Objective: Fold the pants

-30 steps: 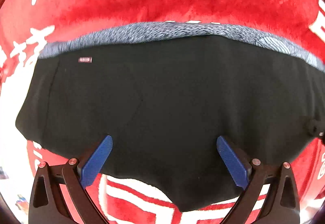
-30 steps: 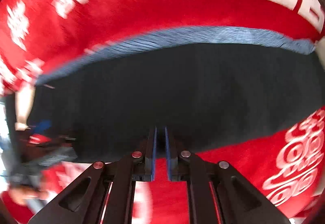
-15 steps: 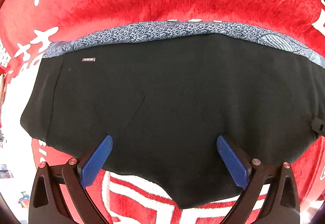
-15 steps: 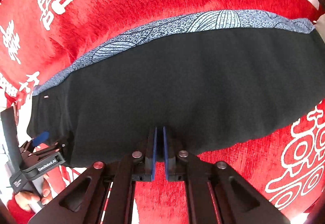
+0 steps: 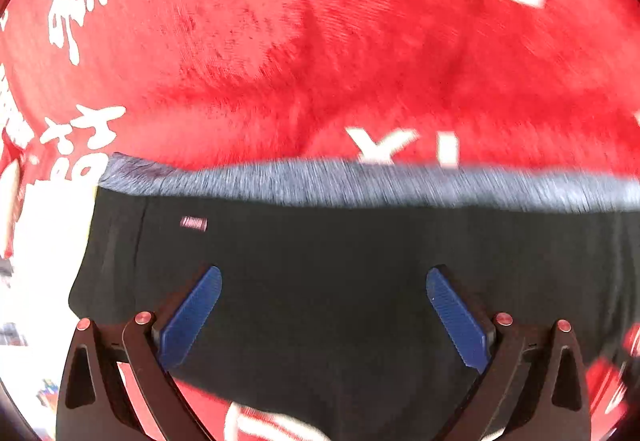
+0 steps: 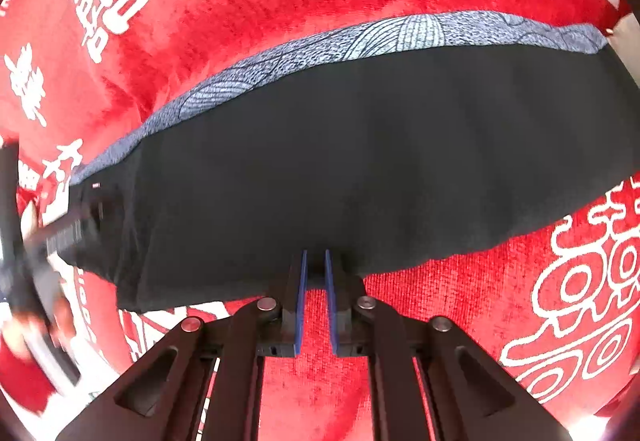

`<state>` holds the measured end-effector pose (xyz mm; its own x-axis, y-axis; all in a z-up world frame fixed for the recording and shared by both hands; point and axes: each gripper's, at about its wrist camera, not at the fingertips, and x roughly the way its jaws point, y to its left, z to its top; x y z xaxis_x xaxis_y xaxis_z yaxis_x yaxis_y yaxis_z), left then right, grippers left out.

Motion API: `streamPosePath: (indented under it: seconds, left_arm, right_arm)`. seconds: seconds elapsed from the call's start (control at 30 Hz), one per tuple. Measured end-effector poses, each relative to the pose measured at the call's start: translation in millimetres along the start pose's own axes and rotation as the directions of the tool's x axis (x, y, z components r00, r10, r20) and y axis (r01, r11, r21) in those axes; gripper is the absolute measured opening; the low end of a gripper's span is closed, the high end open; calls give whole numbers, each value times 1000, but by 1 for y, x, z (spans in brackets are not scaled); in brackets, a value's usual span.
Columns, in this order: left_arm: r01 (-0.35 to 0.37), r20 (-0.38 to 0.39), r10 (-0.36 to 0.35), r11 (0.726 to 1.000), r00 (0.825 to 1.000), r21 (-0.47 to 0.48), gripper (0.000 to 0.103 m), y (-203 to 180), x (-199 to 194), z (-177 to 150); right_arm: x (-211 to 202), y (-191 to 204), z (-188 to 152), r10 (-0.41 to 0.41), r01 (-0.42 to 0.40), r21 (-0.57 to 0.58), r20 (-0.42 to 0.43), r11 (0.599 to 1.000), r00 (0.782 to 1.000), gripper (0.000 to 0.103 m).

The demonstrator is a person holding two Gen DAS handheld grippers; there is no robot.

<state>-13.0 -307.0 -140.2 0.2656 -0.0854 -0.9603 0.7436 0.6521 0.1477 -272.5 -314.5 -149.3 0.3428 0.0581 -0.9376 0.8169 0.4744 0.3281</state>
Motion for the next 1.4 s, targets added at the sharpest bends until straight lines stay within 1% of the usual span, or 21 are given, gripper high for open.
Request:
streamPosePath:
  seconds: [0.03, 0.13, 0.2, 0.27, 0.33, 0.37, 0.43, 0.47, 0.53, 0.63, 0.67, 0.83, 0.97, 1.07, 1.1, 1.17, 1.2, 1.23, 1.27, 1.33, 1.4]
  left_arm:
    - [-7, -5, 7, 1000, 1000, -16, 103, 1, 7, 7]
    - [-90, -26, 90, 996, 996, -12, 103, 1, 36, 24]
    - [-88, -19, 87, 995, 996, -47, 103, 7, 46, 34]
    - [-103, -52, 99, 991, 994, -88, 103, 13, 53, 38]
    - [-109, -71, 101, 987, 992, -122, 103, 18, 51, 39]
    - [-105, -74, 96, 987, 993, -123, 103, 18, 48, 37]
    - [-80, -57, 75, 992, 996, -93, 103, 13, 36, 31]
    - [-67, -45, 65, 996, 997, -60, 103, 7, 26, 25]
    - [-40, -28, 40, 999, 999, -10, 103, -5, 11, 15]
    - [17, -12, -16, 997, 1000, 71, 103, -33, -10, -2]
    - [33, -10, -32, 995, 999, 90, 103, -41, -15, -5]
    - [105, 4, -107, 985, 994, 137, 103, -93, -30, -9]
    - [119, 49, -130, 977, 990, 174, 103, -132, -39, -7]
    - [145, 44, -153, 980, 987, 139, 103, -143, -33, 3]
    - [149, 36, -155, 981, 987, 128, 103, -145, -29, 6]
    - [127, 13, -130, 985, 991, 117, 103, -156, -20, 14]
    - [119, 10, -121, 986, 993, 114, 103, -158, -18, 14]
    - [118, 14, -121, 987, 993, 112, 103, -158, -16, 14]
    - [112, 24, -115, 988, 993, 107, 103, -158, -16, 14]
    - [104, 26, -106, 991, 994, 89, 103, -153, -10, 15]
    - [103, 6, -104, 993, 995, 61, 103, -148, 0, 17]
  right_arm:
    - [0, -1, 0, 3, -3, 0, 0, 1000, 1000, 10]
    - [2, -3, 1, 15, -15, 9, 2, 1000, 1000, 10]
    - [6, 1, 2, 18, -18, 7, 5, 1000, 1000, 10]
    - [5, 1, 0, 19, -19, -2, 7, 1000, 1000, 10]
    - [5, 0, -1, 28, -28, -10, 8, 1000, 1000, 14]
    - [4, -1, -1, 34, -34, -13, 6, 999, 999, 16]
    - [3, 0, 0, 58, -58, -15, 2, 998, 998, 27]
    - [-1, 1, 0, 73, -73, -14, 4, 997, 997, 31]
    - [-8, 3, -2, 84, -84, -15, 17, 996, 996, 48]
    - [-21, 0, -8, 88, -87, -13, 43, 996, 995, 56]
    - [-26, -4, -11, 87, -87, -3, 49, 996, 995, 57]
    - [-38, -35, -28, 97, -101, 87, 45, 991, 994, 57]
    - [-48, -66, -42, 83, -92, 163, 61, 982, 995, 57]
    - [-55, -84, -50, 110, -124, 214, 76, 969, 991, 57]
    - [-57, -89, -52, 125, -141, 221, 85, 965, 989, 57]
    - [-64, -95, -54, 142, -165, 228, 113, 960, 983, 56]
    - [-67, -97, -53, 141, -167, 229, 128, 959, 982, 51]
    - [-70, -99, -48, 143, -175, 226, 150, 958, 978, 47]
    - [-72, -99, -41, 146, -182, 222, 168, 958, 975, 46]
    - [-72, -96, -14, 145, -187, 201, 207, 961, 968, 43]
    - [-66, -84, 23, 146, -184, 145, 238, 972, 960, 41]
